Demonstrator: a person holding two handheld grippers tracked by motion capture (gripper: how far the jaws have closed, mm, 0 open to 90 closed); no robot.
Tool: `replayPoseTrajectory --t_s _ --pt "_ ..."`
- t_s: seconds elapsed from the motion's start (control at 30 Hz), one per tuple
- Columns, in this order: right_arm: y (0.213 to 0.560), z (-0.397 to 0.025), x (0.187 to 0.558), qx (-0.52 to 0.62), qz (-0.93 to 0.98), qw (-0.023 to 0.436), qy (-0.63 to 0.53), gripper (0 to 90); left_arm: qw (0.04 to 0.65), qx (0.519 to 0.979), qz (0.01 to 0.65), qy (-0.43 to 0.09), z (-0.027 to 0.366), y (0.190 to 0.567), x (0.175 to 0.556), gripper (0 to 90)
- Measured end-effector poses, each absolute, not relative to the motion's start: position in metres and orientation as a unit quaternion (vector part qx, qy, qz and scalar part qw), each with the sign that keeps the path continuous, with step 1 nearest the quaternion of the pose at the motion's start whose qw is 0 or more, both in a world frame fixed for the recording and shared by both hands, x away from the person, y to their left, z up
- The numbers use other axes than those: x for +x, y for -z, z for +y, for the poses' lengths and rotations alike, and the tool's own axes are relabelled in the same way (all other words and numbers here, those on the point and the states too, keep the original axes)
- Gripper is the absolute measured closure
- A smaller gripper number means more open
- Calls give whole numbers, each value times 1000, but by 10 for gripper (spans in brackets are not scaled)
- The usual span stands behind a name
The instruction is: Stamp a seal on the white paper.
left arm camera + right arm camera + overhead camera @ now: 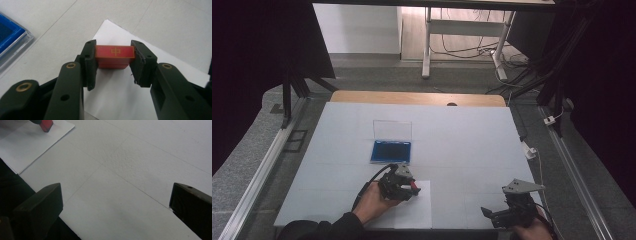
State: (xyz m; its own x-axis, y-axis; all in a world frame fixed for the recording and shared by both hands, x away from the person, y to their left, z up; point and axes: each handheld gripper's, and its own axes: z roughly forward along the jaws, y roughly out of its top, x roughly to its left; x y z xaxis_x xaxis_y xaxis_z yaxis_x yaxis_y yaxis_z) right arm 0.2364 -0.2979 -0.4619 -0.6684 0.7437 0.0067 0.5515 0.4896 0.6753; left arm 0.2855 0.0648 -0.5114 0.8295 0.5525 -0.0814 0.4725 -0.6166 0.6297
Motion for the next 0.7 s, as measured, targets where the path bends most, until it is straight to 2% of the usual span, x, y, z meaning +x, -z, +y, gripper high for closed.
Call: replayPoseTrajectory --t_s 0.2,0.4,0.7 --pt "462 -298 236 380 852 145 -331 0 315 902 280 -92 58 510 278 589" --pt "462 -298 236 380 851 145 -331 0 329 897 288 -70 63 511 283 589" --pt "462 -297 236 379 852 145 -330 0 317 902 280 -83 59 509 281 588"
